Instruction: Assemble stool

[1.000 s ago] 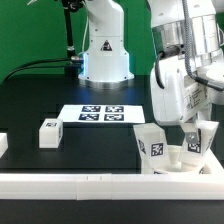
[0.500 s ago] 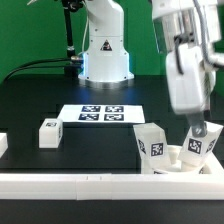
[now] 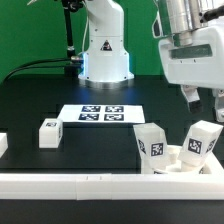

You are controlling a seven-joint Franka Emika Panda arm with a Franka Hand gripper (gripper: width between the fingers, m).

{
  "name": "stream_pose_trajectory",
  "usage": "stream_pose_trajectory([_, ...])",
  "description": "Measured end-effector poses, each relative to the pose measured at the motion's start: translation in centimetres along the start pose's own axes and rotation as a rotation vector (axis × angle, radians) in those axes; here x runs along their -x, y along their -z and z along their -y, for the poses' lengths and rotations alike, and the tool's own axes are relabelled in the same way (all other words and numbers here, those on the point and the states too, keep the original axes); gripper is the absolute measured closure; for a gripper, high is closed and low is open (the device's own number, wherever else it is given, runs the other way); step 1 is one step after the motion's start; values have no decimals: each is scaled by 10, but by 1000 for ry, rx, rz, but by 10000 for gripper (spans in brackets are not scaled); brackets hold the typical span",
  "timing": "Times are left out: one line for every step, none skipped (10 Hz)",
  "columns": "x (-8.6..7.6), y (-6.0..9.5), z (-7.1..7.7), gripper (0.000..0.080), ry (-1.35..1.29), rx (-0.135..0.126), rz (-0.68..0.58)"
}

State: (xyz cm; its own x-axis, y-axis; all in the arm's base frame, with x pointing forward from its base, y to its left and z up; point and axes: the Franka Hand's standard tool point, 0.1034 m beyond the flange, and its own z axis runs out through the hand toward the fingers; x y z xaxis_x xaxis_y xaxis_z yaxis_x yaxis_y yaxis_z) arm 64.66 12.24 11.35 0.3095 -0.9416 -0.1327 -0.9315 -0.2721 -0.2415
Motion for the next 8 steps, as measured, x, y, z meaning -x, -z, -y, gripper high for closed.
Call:
stream_pose_trajectory([-3,1,0,151,164,20,-4])
stream_pose_trajectory([-7,6,4,151,354,50,-3])
stream_pose_trajectory([-7,4,6,151,522,68,-5])
stream_pose_trajectory([-2,-1,1,151,674,101,16])
stream_pose_trajectory([-1,0,0,151,777,112,28])
stream_pose_trajectory([-7,3,5,151,804,60,-34])
stream_pose_trajectory([-8,1,0,151,852,71,-30])
stream_pose_trajectory([-10,1,0,151,934,78,-32])
